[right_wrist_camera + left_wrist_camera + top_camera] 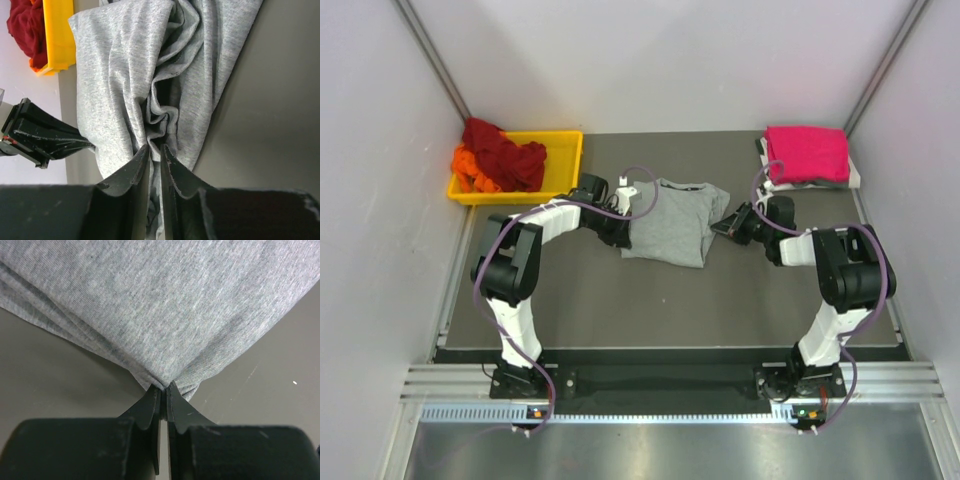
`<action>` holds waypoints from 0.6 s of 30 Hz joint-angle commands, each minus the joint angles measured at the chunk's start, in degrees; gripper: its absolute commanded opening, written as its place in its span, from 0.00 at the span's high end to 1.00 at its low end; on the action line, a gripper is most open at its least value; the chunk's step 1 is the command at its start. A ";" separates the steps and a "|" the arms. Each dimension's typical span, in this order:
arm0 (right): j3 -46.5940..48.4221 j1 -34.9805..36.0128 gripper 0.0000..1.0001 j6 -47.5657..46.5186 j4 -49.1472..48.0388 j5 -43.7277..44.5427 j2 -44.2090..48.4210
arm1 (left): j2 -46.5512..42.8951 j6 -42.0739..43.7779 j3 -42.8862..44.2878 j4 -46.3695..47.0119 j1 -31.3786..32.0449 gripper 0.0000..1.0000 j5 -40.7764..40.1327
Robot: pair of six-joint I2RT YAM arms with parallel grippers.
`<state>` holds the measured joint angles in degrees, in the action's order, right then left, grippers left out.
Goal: Fold and stack the t-shirts
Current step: Fold the tshirt
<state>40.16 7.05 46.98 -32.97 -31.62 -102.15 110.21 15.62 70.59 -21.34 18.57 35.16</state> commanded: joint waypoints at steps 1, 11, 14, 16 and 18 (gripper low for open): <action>1.59 -0.28 0.85 0.21 -2.71 -1.69 0.46 | -0.35 1.43 1.31 -2.04 0.42 1.00 0.97; 0.10 2.53 0.81 1.45 -2.36 -0.12 3.79 | -0.53 1.43 1.22 -2.12 0.42 1.00 1.05; 0.35 2.88 0.78 0.92 -0.87 0.77 3.98 | -0.70 1.35 1.31 -2.12 0.50 1.00 1.23; 0.97 2.97 0.76 1.09 -0.87 0.68 2.23 | -0.70 1.35 1.31 -2.12 0.50 1.00 1.23; 1.23 3.06 0.76 2.14 -2.61 -0.11 1.08 | -0.70 1.26 1.48 -2.12 0.50 1.00 1.14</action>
<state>40.16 9.34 48.29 -33.15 -31.59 -100.84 110.21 16.01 70.61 -21.50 18.83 35.16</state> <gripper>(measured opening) 0.239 0.073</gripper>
